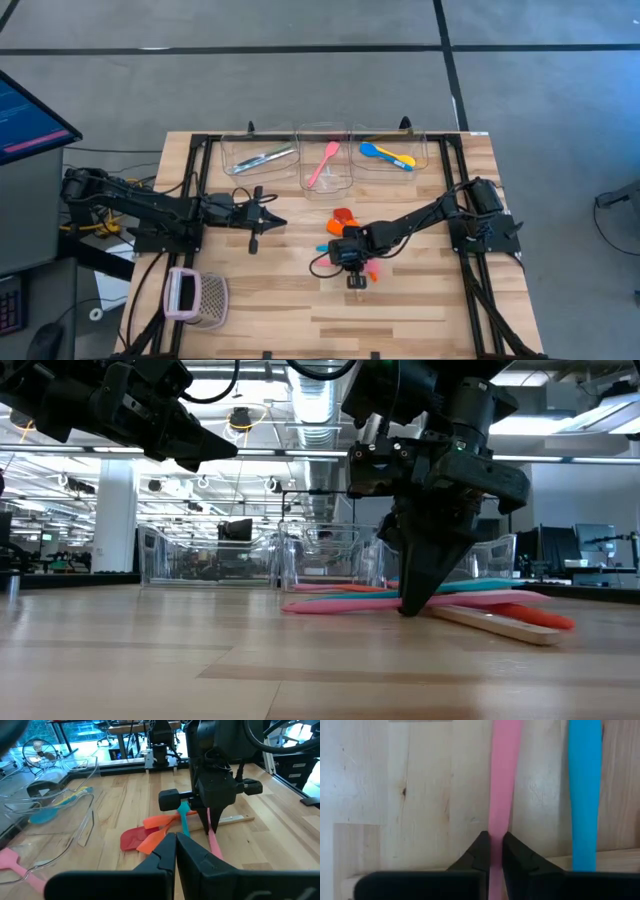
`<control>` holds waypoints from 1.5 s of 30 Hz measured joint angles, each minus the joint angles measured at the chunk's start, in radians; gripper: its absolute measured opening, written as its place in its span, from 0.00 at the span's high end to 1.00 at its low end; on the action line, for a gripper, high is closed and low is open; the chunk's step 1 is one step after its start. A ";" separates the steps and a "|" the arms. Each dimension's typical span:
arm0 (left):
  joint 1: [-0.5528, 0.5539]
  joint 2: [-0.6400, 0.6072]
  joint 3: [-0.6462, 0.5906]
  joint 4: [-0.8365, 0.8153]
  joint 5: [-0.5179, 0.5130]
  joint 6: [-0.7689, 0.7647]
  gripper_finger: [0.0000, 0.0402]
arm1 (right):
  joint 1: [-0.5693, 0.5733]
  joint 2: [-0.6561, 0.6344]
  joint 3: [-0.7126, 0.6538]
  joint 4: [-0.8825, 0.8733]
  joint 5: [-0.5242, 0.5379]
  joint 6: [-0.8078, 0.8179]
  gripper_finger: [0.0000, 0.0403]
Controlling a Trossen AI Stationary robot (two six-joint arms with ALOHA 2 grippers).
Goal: Pick & Place Kitchen Items
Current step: Put the pink spatula into the middle transparent bin
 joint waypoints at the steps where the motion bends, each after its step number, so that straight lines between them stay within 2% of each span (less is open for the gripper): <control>1: 0.000 0.000 0.000 0.000 0.000 0.000 0.99 | 0.000 0.000 0.000 0.000 0.000 0.000 0.95; 11: 0.000 0.000 0.000 0.000 -0.001 0.000 0.99 | 0.002 -0.033 -0.005 -0.007 -0.004 -0.004 0.95; 15: 0.000 0.000 0.000 0.000 -0.001 0.000 0.99 | 0.002 -0.078 -0.004 -0.004 -0.004 0.005 0.95; 19: 0.000 0.000 0.000 0.000 -0.004 0.000 0.99 | 0.002 -0.130 -0.004 -0.006 -0.004 0.006 1.00; 29: 0.000 0.000 0.000 0.000 -0.005 0.000 0.99 | 0.001 -0.281 -0.003 -0.008 0.000 0.001 1.00; 35: 0.000 0.000 0.000 0.000 -0.004 -0.003 0.99 | 0.000 -0.355 -0.003 -0.027 0.096 -0.023 1.00; 39: 0.000 0.000 0.000 0.011 -0.004 -0.080 0.99 | -0.003 -0.395 -0.003 -0.029 0.169 -0.077 1.00; 45: 0.000 0.000 0.000 0.146 0.000 -0.088 0.98 | -0.029 -0.444 -0.002 -0.021 0.256 -0.169 1.00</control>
